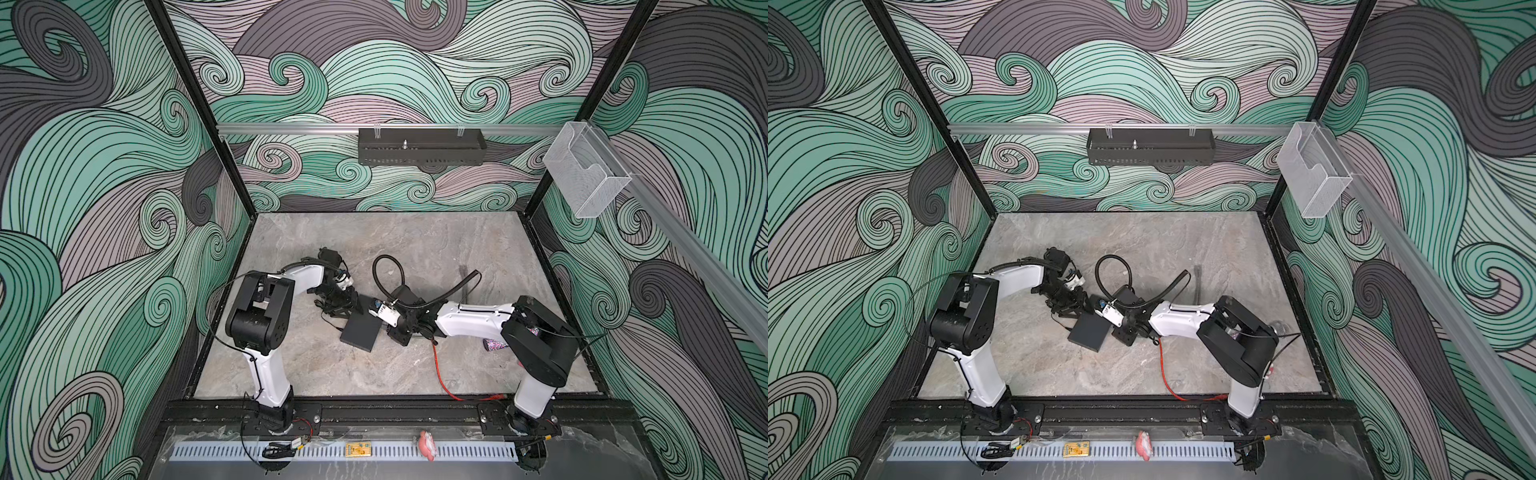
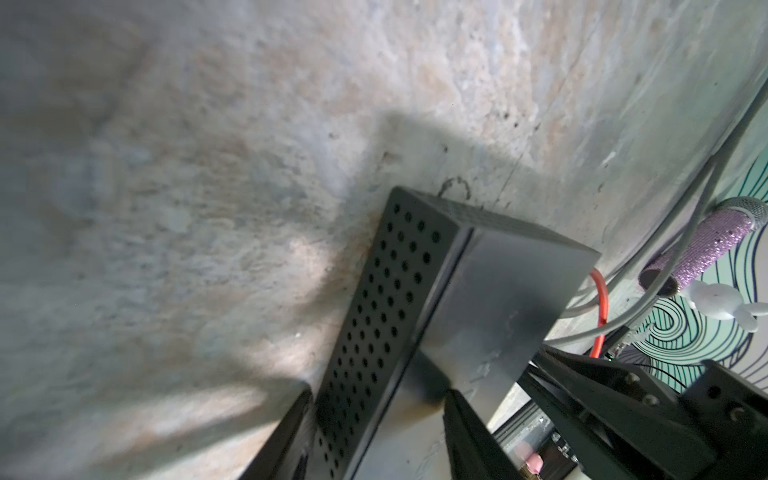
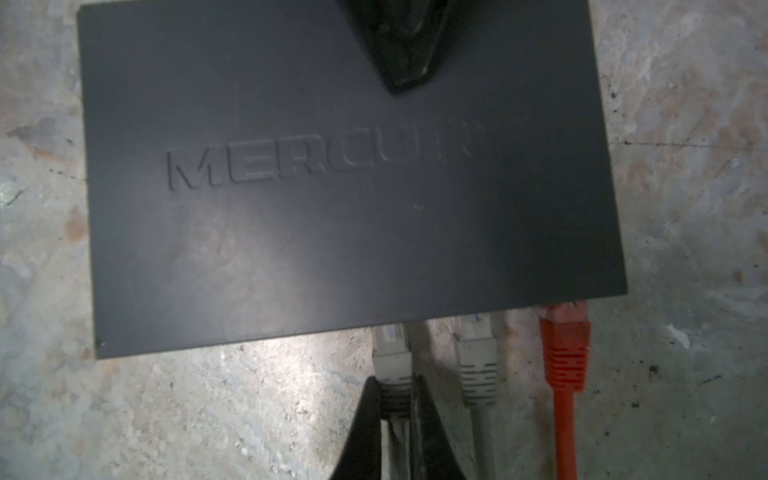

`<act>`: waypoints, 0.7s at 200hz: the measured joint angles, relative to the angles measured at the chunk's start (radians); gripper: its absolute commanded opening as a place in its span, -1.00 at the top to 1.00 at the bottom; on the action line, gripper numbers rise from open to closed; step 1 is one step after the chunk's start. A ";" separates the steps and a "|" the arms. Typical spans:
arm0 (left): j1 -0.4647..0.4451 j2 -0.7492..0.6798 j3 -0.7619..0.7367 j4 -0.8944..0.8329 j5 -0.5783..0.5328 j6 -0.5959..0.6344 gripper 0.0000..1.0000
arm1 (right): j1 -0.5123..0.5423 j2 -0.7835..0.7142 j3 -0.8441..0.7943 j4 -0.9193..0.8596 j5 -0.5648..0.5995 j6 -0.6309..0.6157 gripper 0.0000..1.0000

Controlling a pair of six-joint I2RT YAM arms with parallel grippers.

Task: Insert the plug into the switch port
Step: 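Push the grey plug in with the right gripper while the left braces the switch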

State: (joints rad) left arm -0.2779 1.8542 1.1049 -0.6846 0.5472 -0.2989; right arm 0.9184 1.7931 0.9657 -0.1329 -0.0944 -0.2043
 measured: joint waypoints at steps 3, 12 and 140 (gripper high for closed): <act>0.000 -0.001 0.000 0.002 -0.002 -0.001 -0.01 | 0.000 0.001 0.002 0.000 0.000 0.000 1.00; 0.000 -0.003 -0.001 0.007 -0.006 -0.005 -0.02 | -0.002 0.003 0.006 -0.001 -0.001 0.003 1.00; -0.016 -0.015 -0.019 0.055 -0.019 -0.041 0.00 | -0.009 0.005 0.051 -0.074 0.000 0.011 1.00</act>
State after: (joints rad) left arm -0.2935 1.8393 1.0859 -0.6292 0.5282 -0.3397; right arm 0.9092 1.7977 1.0172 -0.2070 -0.0940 -0.1928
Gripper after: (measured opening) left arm 0.501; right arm 0.108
